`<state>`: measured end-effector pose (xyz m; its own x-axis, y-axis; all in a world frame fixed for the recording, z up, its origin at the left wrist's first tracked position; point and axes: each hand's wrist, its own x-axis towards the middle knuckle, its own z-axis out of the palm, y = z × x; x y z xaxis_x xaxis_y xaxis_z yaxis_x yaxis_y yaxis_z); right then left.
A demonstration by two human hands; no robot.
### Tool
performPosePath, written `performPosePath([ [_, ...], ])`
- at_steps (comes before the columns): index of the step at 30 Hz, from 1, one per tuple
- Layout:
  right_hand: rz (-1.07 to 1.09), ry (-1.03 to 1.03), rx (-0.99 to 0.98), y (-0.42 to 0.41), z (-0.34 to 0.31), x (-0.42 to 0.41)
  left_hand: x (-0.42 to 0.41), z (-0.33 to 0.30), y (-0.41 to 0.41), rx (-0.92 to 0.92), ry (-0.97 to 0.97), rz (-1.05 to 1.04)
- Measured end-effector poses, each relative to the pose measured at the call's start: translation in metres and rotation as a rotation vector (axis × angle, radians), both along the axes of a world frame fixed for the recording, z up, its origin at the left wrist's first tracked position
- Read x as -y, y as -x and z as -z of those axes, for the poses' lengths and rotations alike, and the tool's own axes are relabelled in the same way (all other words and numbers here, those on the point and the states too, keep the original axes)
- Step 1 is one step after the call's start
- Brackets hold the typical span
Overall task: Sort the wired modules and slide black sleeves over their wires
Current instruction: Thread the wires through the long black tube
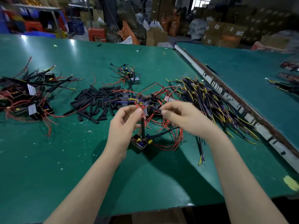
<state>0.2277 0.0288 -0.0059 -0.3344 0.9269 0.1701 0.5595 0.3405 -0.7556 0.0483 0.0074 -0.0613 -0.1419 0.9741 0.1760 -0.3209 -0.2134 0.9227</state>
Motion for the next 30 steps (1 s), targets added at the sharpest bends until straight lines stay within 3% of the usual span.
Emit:
performPosePath([
  [5,-0.055,0.162,0.009,0.011,0.018,0.004,-0.005,0.001,0.002,0.086,0.038,0.008],
  [9,-0.088,-0.018,0.044,0.009,0.018,-0.003,-0.004,0.001,0.001,0.078,0.003,0.046],
  [13,0.047,-0.35,0.015,0.016,0.015,-0.008,-0.003,0.001,0.0,0.068,-0.025,0.058],
  [18,0.035,-0.34,0.213,0.024,0.018,-0.013,-0.003,0.001,0.001,0.065,-0.045,0.063],
  [22,0.189,-0.501,0.086,0.026,0.017,-0.016,-0.004,0.002,0.002,0.056,-0.037,0.036],
  [27,0.496,-0.644,-0.223,0.012,-0.011,-0.022,-0.003,0.0,0.003,0.039,-0.032,0.025],
  [30,0.599,-0.86,-0.309,0.0,-0.031,-0.023,-0.002,-0.001,0.001,0.021,-0.026,0.039],
])
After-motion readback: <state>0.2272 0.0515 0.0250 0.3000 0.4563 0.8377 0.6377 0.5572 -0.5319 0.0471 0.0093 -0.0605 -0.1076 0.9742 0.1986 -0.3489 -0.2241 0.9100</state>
